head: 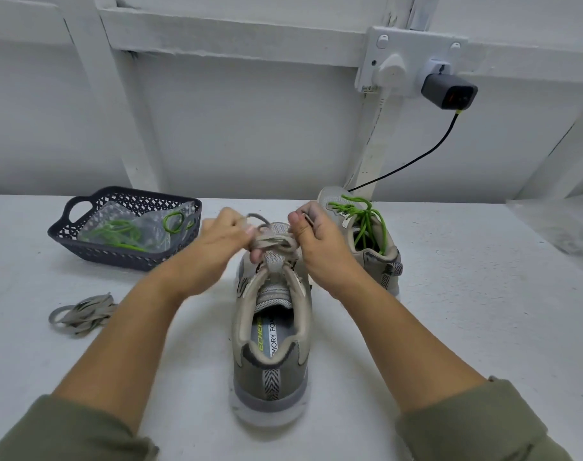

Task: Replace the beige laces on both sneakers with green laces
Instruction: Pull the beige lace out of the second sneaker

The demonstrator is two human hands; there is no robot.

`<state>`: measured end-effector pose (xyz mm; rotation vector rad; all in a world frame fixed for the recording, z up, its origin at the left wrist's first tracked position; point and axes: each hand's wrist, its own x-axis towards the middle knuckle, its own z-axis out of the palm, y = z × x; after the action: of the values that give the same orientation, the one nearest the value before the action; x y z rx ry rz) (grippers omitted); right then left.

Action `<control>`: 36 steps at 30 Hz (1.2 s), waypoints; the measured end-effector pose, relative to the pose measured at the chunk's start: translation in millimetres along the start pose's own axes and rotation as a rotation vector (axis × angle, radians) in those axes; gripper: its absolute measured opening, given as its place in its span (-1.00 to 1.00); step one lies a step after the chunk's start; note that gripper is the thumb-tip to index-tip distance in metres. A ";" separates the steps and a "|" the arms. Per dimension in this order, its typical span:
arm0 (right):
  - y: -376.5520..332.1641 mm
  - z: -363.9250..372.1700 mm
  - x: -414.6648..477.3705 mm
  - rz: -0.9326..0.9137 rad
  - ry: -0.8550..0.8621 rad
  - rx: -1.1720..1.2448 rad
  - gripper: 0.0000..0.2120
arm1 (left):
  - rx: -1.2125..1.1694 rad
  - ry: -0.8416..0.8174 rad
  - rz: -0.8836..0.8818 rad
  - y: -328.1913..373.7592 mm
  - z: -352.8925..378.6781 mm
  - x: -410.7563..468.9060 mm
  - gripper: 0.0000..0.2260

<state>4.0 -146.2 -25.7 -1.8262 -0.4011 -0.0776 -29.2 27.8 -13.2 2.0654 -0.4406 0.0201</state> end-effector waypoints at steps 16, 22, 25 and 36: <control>1.4 -13.4 0.4 0.060 0.135 0.052 -0.90 | 0.356 0.095 0.097 -5.2 -5.4 0.7 -0.81; -2.6 -11.9 2.4 0.100 0.182 0.027 -0.90 | 0.468 0.196 0.055 -10.0 -12.5 -3.3 -0.92; -6.1 -8.1 4.9 0.070 0.140 -0.071 -0.94 | 0.495 0.135 0.080 -7.8 -13.3 -7.2 -0.86; -58.3 25.2 11.7 -0.093 -0.575 -0.584 -0.70 | 0.562 0.234 0.028 -17.7 -47.2 -57.7 -0.68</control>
<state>-7.0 -105.9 23.5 -2.3968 -0.9423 0.3054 -69.6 92.9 -14.8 2.5658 -0.3421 0.4421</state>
